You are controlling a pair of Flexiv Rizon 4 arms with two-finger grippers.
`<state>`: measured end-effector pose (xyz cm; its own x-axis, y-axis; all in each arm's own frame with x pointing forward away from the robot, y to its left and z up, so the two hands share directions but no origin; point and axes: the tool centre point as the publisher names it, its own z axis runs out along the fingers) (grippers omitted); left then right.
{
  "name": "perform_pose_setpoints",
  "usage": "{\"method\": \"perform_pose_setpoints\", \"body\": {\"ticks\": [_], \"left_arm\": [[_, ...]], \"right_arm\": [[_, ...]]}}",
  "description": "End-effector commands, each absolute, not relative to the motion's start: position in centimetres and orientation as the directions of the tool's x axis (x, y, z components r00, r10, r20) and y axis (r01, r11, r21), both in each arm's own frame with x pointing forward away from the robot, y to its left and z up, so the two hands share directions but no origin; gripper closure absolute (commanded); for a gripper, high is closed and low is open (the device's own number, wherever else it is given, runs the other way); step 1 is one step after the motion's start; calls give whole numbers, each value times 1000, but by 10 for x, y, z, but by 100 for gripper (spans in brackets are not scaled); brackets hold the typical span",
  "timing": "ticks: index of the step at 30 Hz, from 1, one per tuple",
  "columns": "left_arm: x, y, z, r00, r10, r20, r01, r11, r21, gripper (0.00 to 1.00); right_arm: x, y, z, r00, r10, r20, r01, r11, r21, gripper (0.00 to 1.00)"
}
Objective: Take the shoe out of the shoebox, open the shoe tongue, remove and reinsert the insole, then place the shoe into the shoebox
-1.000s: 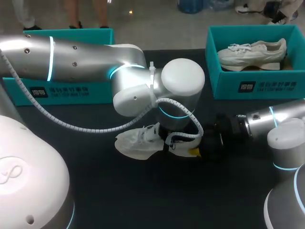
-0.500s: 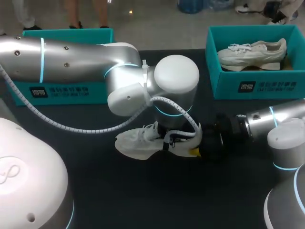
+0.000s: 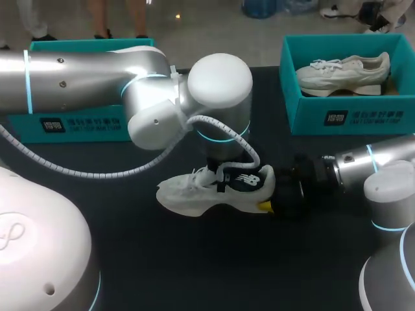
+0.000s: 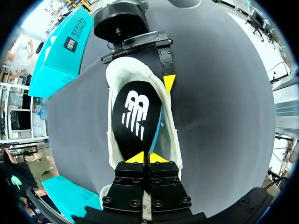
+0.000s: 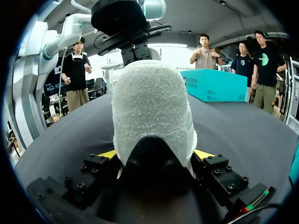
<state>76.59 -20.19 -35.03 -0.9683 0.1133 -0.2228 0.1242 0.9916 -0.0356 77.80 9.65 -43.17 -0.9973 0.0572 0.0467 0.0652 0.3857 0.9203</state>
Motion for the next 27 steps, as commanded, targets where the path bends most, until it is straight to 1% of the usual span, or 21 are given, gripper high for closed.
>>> {"method": "perform_pose_setpoints", "body": {"ticks": [1, 8, 12, 25, 27], "left_arm": [[764, -188, -334, -970, 99, -222, 118, 990, -77, 100], [765, -184, -314, -976, 40, -213, 72, 987, -147, 100], [763, -185, -313, -976, 42, -213, 75, 986, -147, 100], [749, -205, -328, -978, 49, -204, 69, 993, -94, 100], [748, -210, -330, -978, 48, -204, 68, 993, -94, 98]], "right_arm": [[778, 97, -435, -997, 59, 46, 65, 387, 920, 100], [778, 97, -435, -997, 59, 46, 65, 387, 920, 100], [778, 97, -435, -997, 59, 46, 65, 387, 920, 100], [778, 97, -435, -997, 59, 46, 65, 387, 920, 100], [778, 97, -435, -997, 59, 46, 65, 387, 920, 100]]}}
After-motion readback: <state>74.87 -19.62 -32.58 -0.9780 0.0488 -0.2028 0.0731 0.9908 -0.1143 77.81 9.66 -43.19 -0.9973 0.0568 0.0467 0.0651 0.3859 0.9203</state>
